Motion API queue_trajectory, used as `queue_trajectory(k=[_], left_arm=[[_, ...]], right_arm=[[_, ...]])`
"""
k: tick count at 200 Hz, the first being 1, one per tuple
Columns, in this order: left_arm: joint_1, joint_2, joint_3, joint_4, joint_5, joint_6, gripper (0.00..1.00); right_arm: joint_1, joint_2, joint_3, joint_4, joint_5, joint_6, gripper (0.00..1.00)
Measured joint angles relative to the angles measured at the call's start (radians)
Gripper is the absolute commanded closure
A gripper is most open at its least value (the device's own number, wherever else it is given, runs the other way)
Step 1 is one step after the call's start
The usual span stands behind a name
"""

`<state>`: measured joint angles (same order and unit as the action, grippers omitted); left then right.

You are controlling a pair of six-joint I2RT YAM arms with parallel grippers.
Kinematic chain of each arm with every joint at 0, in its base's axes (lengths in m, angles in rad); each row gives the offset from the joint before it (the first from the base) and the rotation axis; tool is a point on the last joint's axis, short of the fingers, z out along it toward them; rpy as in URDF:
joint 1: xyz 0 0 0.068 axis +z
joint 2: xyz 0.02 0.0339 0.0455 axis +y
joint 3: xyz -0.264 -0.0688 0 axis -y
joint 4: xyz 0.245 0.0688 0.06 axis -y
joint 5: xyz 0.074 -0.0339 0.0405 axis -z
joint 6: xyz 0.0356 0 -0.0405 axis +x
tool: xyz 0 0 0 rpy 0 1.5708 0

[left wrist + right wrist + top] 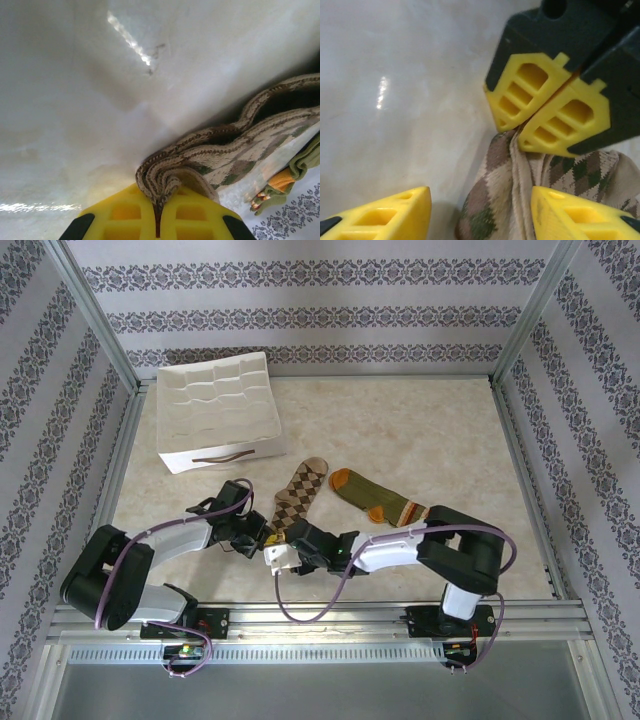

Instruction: Roll the socks

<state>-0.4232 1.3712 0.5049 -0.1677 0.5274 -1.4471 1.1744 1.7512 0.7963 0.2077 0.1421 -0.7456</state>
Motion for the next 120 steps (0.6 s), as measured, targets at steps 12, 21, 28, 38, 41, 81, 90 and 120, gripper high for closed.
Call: queue_trajectory(k=[12, 21, 28, 38, 41, 81, 90, 120], left_arm=[[0.000, 0.002, 0.003, -0.005, 0.000, 0.005, 0.97], [0.001, 0.003, 0.006, -0.009, 0.000, 0.009, 0.97], [0.003, 0.003, 0.007, -0.010, 0.001, 0.012, 0.97], [0.007, 0.002, 0.008, -0.016, 0.001, 0.018, 0.97], [0.008, 0.002, 0.010, -0.016, 0.000, 0.019, 0.97], [0.031, -0.012, 0.019, -0.050, -0.008, 0.037, 0.80], [0.037, -0.024, 0.021, -0.070, -0.009, 0.046, 0.69], [0.082, -0.103, 0.021, -0.157, -0.034, 0.037, 0.46]], right_arm=[[0.004, 0.025, 0.018, 0.016, 0.030, -0.009, 0.61], [-0.001, 0.048, 0.034, 0.019, 0.039, -0.012, 0.70], [0.000, 0.053, 0.040, 0.017, 0.049, -0.010, 0.76], [-0.006, 0.067, 0.050, 0.019, 0.054, 0.006, 0.83], [-0.008, 0.071, 0.051, 0.021, 0.055, 0.005, 0.85], [-0.029, 0.076, 0.063, 0.020, 0.015, 0.072, 1.00], [-0.035, 0.076, 0.066, 0.017, -0.006, 0.091, 1.00], [-0.081, 0.064, 0.074, -0.020, -0.087, 0.171, 1.00]])
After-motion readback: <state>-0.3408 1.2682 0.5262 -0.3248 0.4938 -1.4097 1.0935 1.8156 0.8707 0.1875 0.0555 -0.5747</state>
